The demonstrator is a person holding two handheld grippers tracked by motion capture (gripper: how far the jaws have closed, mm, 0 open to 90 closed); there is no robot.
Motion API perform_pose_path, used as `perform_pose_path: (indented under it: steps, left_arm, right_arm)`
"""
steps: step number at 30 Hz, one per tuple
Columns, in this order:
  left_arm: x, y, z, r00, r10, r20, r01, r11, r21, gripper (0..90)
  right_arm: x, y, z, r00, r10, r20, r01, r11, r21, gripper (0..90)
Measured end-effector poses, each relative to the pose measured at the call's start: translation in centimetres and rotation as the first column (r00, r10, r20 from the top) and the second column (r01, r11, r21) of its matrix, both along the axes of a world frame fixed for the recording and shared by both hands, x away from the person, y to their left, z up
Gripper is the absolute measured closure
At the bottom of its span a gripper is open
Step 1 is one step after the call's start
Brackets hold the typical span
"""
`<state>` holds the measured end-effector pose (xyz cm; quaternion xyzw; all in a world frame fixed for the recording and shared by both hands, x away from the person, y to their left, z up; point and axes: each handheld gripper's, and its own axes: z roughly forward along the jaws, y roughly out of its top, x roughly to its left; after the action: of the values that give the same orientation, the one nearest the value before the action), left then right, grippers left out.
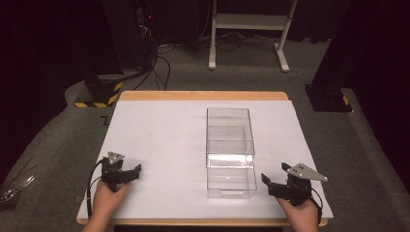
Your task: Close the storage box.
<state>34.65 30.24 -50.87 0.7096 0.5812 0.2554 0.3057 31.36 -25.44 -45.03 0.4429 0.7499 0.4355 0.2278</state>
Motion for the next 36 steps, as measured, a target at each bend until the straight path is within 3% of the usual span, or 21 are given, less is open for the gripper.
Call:
perform_pose_path:
  steps: [9,16,36]
  left_arm:
    - [0.0,0.0,0.0,1.0,0.0,0.0,0.0,1.0,-0.001,14.7]
    - [0.0,0.0,0.0,1.0,0.0,0.0,0.0,1.0,0.0,14.6]
    - [0.0,0.0,0.0,1.0,0.0,0.0,0.0,1.0,0.0,14.7]
  right_arm:
    - [-1.2,0.5,0.9,0.9986,0.044,0.031,-0.046,0.997,0.058,13.1]
    - [-2.0,0.9,1.3,0.9964,0.07,0.048,-0.074,0.994,0.076,13.1]
    - [-3.1,2.5,0.9,0.9855,0.169,0.016,-0.17,0.98,0.101,17.1]
